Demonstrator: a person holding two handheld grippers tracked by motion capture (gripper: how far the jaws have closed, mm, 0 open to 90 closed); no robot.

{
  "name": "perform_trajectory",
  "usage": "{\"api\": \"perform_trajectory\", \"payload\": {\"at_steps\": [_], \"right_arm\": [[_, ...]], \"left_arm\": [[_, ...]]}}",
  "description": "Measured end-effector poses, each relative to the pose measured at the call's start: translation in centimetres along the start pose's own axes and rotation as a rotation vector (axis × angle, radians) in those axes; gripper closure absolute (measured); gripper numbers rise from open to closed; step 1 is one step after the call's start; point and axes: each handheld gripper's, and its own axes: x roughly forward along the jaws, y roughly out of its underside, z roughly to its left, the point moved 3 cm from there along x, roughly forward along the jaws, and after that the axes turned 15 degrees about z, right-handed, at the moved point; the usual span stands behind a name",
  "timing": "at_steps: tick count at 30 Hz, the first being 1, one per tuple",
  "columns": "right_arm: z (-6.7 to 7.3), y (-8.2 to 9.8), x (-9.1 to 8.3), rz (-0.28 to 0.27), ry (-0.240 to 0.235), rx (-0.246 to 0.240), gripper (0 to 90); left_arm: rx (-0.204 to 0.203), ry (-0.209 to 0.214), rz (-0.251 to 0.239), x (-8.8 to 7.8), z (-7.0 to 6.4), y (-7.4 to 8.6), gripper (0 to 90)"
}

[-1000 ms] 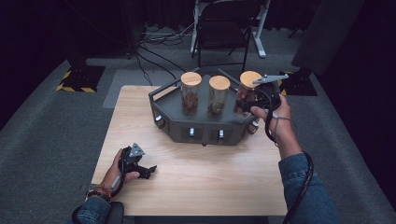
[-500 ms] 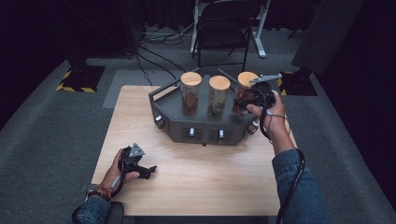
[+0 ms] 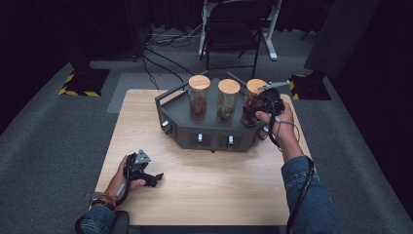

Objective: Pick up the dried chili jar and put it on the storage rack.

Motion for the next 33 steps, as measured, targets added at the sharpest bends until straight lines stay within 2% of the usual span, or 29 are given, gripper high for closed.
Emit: {"api": "perform_trajectory", "payload": {"at_steps": [5,15,30,33], "right_arm": [[-0.27,0.27,0.38,0.008,-0.003,0.007,26.1],[-0.68,0.60,0.55,-0.016,-0.029,0.038,26.0],[-0.57,0.85,0.66,-0.039,-0.027,0.046,25.6],[-0.60,0.92,0.70,-0.041,-0.017,0.051,22.1]], "left_arm": [[-0.001,0.000,0.000,0.00,-0.01,0.00,0.1],[0.000,0.000,0.000,0.00,0.00,0.00,0.1],[-0.001,0.000,0.000,0.00,0.00,0.00,0.1],[-0.001,0.000,0.000,0.00,-0.01,0.00,0.1]]}}
